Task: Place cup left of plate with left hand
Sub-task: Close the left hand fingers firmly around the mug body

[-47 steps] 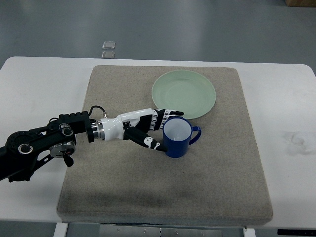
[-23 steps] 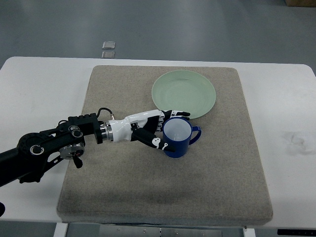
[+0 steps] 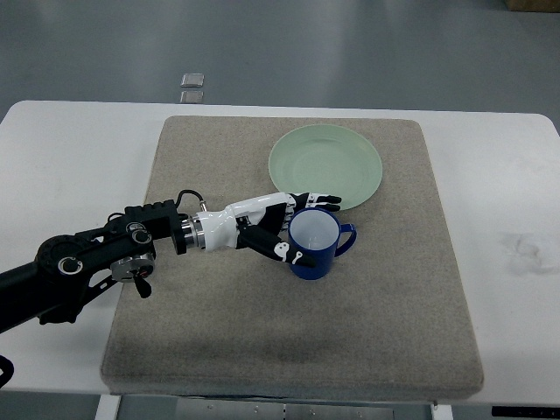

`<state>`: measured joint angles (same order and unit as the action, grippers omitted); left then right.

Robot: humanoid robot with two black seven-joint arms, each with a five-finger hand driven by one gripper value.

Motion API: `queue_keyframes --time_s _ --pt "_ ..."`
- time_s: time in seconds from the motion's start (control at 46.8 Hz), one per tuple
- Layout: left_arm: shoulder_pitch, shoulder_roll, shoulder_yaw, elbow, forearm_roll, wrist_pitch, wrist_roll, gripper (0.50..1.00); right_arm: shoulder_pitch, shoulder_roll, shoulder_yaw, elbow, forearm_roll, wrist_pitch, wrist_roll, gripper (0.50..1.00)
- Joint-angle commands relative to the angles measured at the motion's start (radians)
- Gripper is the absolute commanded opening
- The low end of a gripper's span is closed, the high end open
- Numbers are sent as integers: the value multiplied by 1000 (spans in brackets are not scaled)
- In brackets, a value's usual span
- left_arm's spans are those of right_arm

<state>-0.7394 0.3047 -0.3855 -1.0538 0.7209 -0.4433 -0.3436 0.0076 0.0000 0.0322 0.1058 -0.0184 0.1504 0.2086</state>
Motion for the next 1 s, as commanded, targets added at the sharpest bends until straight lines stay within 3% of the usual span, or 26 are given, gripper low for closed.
queue_keyframes --time_s 0.0,0.214,0.534,0.983 --pt "0 -3 0 0 0 0 0 984 0 0 0 0 0 0 0 932" --pt "0 -3 0 1 18 12 0 964 0 0 0 0 0 0 0 932" --pt "2 -9 0 5 18 14 2 992 0 0 0 0 0 0 0 932" --pt "2 -9 0 9 18 12 2 975 0 0 0 0 0 0 0 932"
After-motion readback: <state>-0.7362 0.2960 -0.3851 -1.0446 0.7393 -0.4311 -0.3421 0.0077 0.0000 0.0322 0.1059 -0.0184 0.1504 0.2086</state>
